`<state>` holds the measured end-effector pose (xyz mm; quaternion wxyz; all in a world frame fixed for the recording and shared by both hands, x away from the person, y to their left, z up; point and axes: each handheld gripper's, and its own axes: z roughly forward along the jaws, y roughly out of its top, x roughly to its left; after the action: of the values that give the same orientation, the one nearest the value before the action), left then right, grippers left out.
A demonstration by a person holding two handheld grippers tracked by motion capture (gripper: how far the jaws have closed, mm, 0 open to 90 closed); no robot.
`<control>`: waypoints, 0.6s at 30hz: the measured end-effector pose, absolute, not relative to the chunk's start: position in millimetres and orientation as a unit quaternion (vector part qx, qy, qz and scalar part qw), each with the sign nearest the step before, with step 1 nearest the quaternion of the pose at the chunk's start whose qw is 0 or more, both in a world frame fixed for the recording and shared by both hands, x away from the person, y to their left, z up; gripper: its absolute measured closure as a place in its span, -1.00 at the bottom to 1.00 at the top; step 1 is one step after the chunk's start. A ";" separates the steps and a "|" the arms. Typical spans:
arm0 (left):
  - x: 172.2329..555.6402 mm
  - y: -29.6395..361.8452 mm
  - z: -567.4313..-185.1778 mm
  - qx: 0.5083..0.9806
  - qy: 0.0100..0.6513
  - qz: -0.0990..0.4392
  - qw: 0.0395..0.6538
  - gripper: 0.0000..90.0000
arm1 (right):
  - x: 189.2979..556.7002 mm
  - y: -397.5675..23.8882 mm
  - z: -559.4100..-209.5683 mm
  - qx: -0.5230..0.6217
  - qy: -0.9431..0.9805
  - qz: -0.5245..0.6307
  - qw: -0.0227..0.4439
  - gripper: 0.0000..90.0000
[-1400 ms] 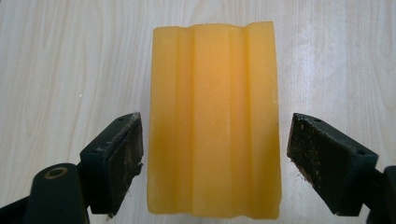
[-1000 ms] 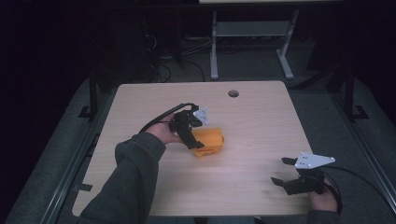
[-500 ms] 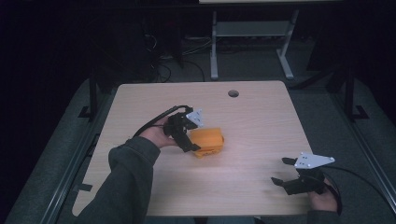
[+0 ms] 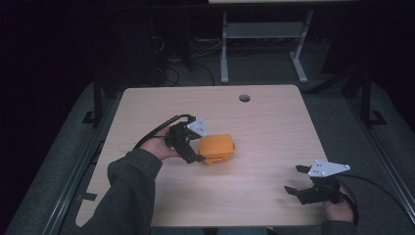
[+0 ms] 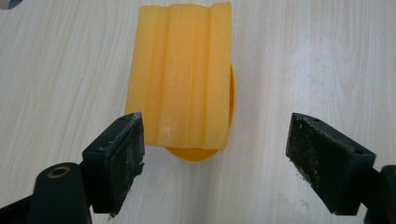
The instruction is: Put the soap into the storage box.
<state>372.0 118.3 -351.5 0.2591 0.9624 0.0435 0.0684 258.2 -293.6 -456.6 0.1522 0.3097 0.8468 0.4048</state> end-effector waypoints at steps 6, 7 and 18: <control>366.1 120.3 -352.1 0.961 0.041 0.074 0.262 -0.58 | 258.9 -293.0 -456.9 0.308 0.848 0.403 0.155 -0.70; 365.6 120.9 -351.7 0.962 0.038 0.075 0.260 -0.58 | 259.0 -292.9 -456.8 0.309 0.848 0.402 0.154 -0.70; 355.1 130.4 -353.6 0.959 0.044 0.079 0.270 -0.58 | 259.2 -292.9 -457.3 0.311 0.849 0.398 0.154 -0.70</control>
<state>355.1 130.4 -353.6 0.2695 0.9588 0.0439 0.0786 259.2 -292.9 -457.3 0.1543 0.3106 0.8491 0.3985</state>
